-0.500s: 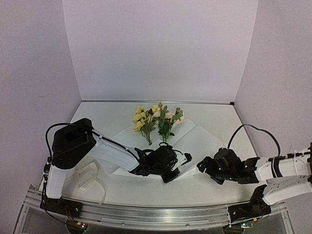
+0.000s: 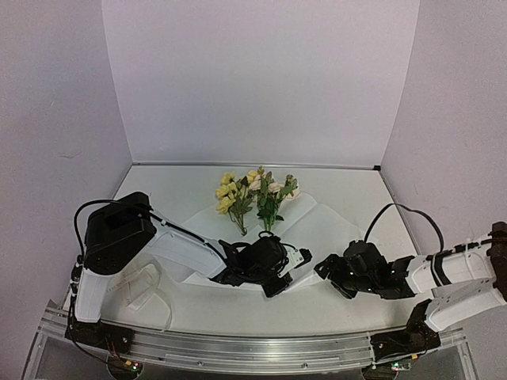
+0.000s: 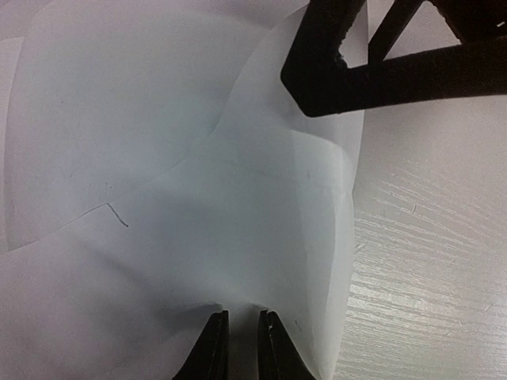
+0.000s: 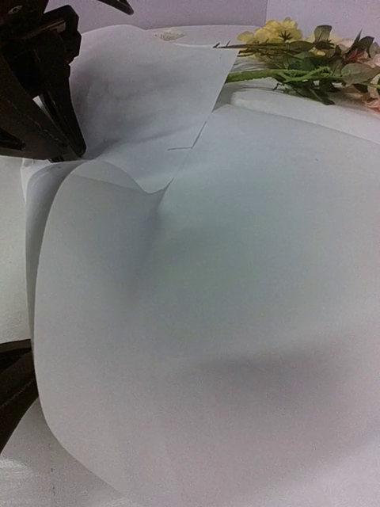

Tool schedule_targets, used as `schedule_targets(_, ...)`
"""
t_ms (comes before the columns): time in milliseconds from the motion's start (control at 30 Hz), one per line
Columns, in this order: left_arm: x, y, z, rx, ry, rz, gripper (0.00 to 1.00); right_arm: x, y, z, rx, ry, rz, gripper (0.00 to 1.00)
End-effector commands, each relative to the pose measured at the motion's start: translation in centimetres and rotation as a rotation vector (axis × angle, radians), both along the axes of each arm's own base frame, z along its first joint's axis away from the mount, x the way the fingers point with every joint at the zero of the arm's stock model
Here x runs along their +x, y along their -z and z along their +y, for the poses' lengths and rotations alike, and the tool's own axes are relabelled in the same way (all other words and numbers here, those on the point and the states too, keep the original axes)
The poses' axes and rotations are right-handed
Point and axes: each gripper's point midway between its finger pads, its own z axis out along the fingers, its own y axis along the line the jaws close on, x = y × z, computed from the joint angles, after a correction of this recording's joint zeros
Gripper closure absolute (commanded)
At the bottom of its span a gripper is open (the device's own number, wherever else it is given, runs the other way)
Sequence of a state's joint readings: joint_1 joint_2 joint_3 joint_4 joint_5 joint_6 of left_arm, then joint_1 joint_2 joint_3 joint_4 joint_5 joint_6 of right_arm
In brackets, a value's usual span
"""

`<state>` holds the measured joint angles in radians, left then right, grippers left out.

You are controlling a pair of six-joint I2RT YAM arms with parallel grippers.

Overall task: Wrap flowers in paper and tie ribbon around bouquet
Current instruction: Pick up the one-fourth-folded wrapping paper from the center of the board.

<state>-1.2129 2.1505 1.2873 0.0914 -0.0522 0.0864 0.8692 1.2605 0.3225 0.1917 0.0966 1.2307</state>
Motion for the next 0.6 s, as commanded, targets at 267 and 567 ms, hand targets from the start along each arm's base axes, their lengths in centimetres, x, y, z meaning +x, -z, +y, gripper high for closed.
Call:
schedule_targets(267,-0.36,3.57,1.59,0.103,0.002,0.035,0.86,-0.17,0.85,-0.17,-0.008,0.005,0.019,0.42)
schedule_targets(567,-0.3,3.74,1.72,0.105,-0.001,0.038,0.86,-0.01,0.61,-0.84,-0.023,0.008,-0.01,0.69)
